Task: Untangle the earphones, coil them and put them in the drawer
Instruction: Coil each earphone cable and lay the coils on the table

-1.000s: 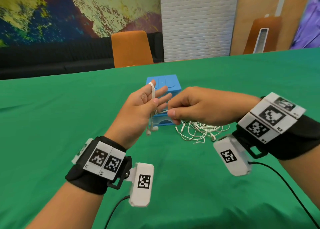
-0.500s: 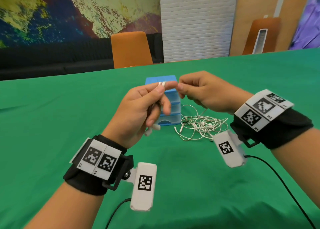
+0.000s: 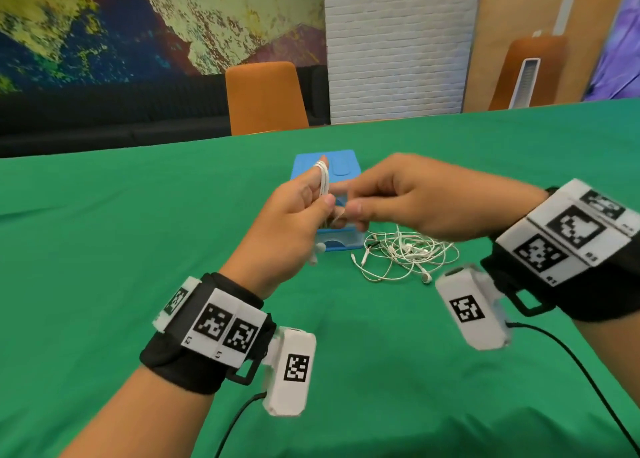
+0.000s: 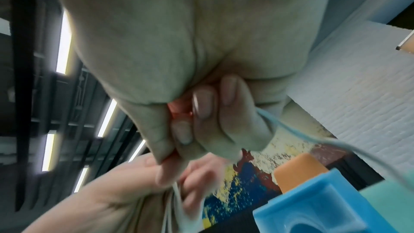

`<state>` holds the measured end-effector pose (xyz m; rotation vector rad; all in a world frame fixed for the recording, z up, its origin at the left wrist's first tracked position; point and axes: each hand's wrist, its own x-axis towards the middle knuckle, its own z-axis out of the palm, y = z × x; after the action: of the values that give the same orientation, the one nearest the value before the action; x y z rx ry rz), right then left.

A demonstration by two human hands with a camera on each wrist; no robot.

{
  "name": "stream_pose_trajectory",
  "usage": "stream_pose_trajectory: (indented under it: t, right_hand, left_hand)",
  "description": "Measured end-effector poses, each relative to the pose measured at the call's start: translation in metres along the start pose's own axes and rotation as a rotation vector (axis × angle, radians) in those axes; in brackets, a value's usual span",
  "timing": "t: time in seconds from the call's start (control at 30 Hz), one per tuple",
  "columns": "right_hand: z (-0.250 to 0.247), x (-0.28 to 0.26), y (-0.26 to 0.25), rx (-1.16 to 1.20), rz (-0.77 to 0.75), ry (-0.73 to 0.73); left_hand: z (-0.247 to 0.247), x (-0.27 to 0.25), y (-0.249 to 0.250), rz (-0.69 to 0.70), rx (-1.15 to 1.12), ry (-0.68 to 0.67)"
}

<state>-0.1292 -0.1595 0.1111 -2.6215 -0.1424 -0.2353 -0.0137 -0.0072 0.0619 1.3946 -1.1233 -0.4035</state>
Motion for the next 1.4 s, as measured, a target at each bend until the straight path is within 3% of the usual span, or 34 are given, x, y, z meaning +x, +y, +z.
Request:
stream_pose_trajectory:
  t: [0.17, 0.3, 0.43, 0.63, 0.7, 0.77, 0.87, 1.1, 1.27, 1.4]
  right_hand:
    - [-0.029, 0.004, 0.003, -0.009, -0.014, 0.207]
    - [-0.023, 0.012, 0.018, 0.110, 0.004, 0.327]
    - [0.005, 0.013, 0.026, 0.329, 0.028, 0.303]
    - [0.037, 0.015, 0.019, 0.258, 0.009, 0.146]
    - [0.037, 0.013, 0.009, 0.178, -0.018, 0.066]
    - [0.026, 0.010, -0.001, 0.116, -0.052, 0.013]
    - [-0.003, 0.005, -0.013, 0.109, -0.095, 0.059]
    - [-0.029, 0.012, 0.015, 0.100, 0.011, 0.398]
    - [0.005, 0.015, 0.036, 0.365, 0.059, 0.388]
    - [0.026, 0.012, 0.028, 0.408, 0.035, 0.280]
  left_hand:
    - [-0.003, -0.005, 0.009, 0.031, 0.050, -0.046]
    - [-0.004, -0.004, 0.019, 0.013, -0.018, -0.070]
    - [-0.012, -0.001, 0.029, 0.050, -0.240, -0.078]
    - [-0.008, 0.017, 0.030, 0.093, -0.400, 0.170]
    - [-0.005, 0.020, 0.025, 0.098, -0.287, 0.190]
    - [-0.005, 0.022, 0.018, 0.108, -0.036, 0.143]
    - [-0.008, 0.021, 0.007, 0.123, 0.222, 0.010]
    - [-0.008, 0.012, 0.015, 0.058, -0.004, -0.062]
    - [-0.011, 0.010, 0.027, 0.101, -0.172, -0.104]
    - [-0.007, 0.013, 0.031, 0.115, -0.328, -0.013]
